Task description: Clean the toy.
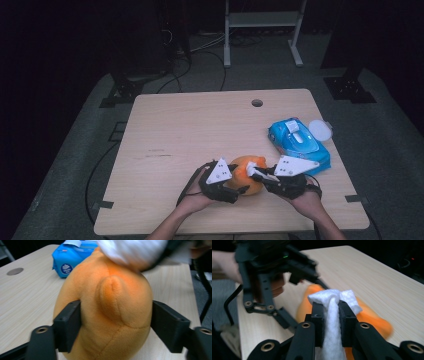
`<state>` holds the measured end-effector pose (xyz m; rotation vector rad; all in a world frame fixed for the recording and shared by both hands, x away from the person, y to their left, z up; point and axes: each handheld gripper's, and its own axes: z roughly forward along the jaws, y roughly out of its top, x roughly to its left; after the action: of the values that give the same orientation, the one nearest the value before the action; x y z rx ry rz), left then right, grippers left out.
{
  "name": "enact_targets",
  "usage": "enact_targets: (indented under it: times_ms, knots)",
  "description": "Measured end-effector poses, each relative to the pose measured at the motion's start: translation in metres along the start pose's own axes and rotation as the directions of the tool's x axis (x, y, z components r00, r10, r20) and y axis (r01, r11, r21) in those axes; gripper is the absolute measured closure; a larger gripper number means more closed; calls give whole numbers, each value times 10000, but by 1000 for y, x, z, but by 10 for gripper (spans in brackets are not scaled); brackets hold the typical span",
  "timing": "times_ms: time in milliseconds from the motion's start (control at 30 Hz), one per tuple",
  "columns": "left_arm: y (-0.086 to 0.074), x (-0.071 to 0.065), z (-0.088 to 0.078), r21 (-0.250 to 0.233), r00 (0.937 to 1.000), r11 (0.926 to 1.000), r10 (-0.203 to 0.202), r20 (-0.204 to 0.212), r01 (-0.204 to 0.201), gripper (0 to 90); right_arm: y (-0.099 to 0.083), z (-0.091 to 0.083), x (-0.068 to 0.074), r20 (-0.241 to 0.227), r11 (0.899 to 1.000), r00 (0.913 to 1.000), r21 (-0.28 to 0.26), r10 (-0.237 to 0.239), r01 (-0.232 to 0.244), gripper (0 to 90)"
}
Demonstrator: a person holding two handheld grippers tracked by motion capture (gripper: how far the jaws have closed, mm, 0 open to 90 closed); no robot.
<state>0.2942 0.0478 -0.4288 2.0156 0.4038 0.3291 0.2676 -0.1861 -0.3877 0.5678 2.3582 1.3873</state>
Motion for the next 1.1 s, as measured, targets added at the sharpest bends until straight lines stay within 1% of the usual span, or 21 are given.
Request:
enact_targets:
  times_ms: [33, 67, 100, 133, 167, 200, 233, 267, 300, 367, 400, 467, 500, 533, 633, 733, 767, 833, 900, 1000, 1100]
  knots:
    - [0, 0, 0, 0, 10000, 10000, 0, 0, 0, 126, 0, 0, 0, 0, 10000, 10000, 0, 0, 0, 769]
    - [-1, 3, 2, 102, 9994, 9994, -334, 42, 333, 126, 1, 1, 1, -154, 9999, 9999, 110, -77, 79, 768]
    - [-4, 7, 5, 108, 9964, 9968, -794, 308, 791, 101, -1, 2, -1, -345, 9998, 9992, 68, 188, -186, 768]
    - [-4, 7, 5, 108, 9964, 9968, -794, 308, 791, 141, -1, 1, -1, -350, 9996, 9990, 76, 291, -289, 768]
    - [-6, 5, 5, -50, 9974, 9980, -630, 351, 632, 194, -1, 0, -2, -453, 9992, 9981, 7, 411, -411, 768]
    - [-6, 2, 5, -53, 9986, 9993, -375, 373, 377, 194, -1, 0, -2, -453, 9992, 9981, 7, 411, -411, 768]
    - [-5, -5, 6, 31, 9990, 9998, 187, 396, -189, 249, 1, -1, 1, -547, 9994, 9980, -119, 310, -317, 769]
    - [-5, -5, 6, 31, 9990, 9998, 187, 396, -189, 262, 1, -1, 1, -547, 9994, 9980, -119, 310, -317, 769]
    - [-4, -10, 7, 110, 9974, 9980, 616, 374, -621, 271, 3, -1, 1, -203, 9999, 9997, -48, -98, 97, 770]
    - [-5, -11, 6, 92, 9964, 9971, 748, 388, -752, 275, 3, -1, 0, -136, 9999, 9998, 31, -115, 115, 770]
    - [-5, -10, 6, 89, 9962, 9969, 777, 403, -781, 278, -1, -5, -10, 512, 9992, 9984, 333, -258, 241, 769]
    - [-5, -8, 5, 69, 9967, 9976, 679, 440, -682, 273, -5, -8, -17, 648, 9993, 9979, 367, -40, 16, 770]
    - [-5, -6, 5, 5, 9981, 9988, 489, 380, -489, 265, -13, -16, -28, 724, 9983, 9964, 357, 436, -463, 769]
    - [-5, -5, 5, -18, 9985, 9992, 399, 381, -399, 255, -15, -19, -29, 745, 9980, 9961, 386, 473, -503, 769]
    - [-7, -6, 8, -37, 9987, 9994, 331, 392, -330, 216, -15, -20, -25, 538, 9978, 9978, 531, 378, -406, 769]
    - [-6, -6, 10, -18, 9989, 9997, 247, 403, -247, 212, -6, -12, -9, -405, 9993, 9990, 339, 179, -166, 769]
    - [-6, -6, 10, -18, 9989, 9997, 247, 403, -247, 213, -6, -12, -9, -405, 9993, 9990, 339, 179, -166, 769]
    - [-7, -9, 11, 3, 9990, 9995, 330, 285, -330, 214, 4, 0, 10, -874, 9992, 9958, 284, -267, 293, 768]
    - [-7, -11, 11, 49, 9989, 9990, 437, 171, -438, 220, 6, 4, 11, -805, 9989, 9961, 285, -352, 376, 769]
    - [-7, -14, 12, 96, 9976, 9976, 688, 90, -689, 228, 2, 3, 2, -735, 9999, 9973, 122, 66, -57, 770]
    - [-6, -13, 12, 39, 9970, 9970, 770, 77, -770, 233, -3, -2, -8, -426, 9996, 9989, 189, 217, -210, 770]
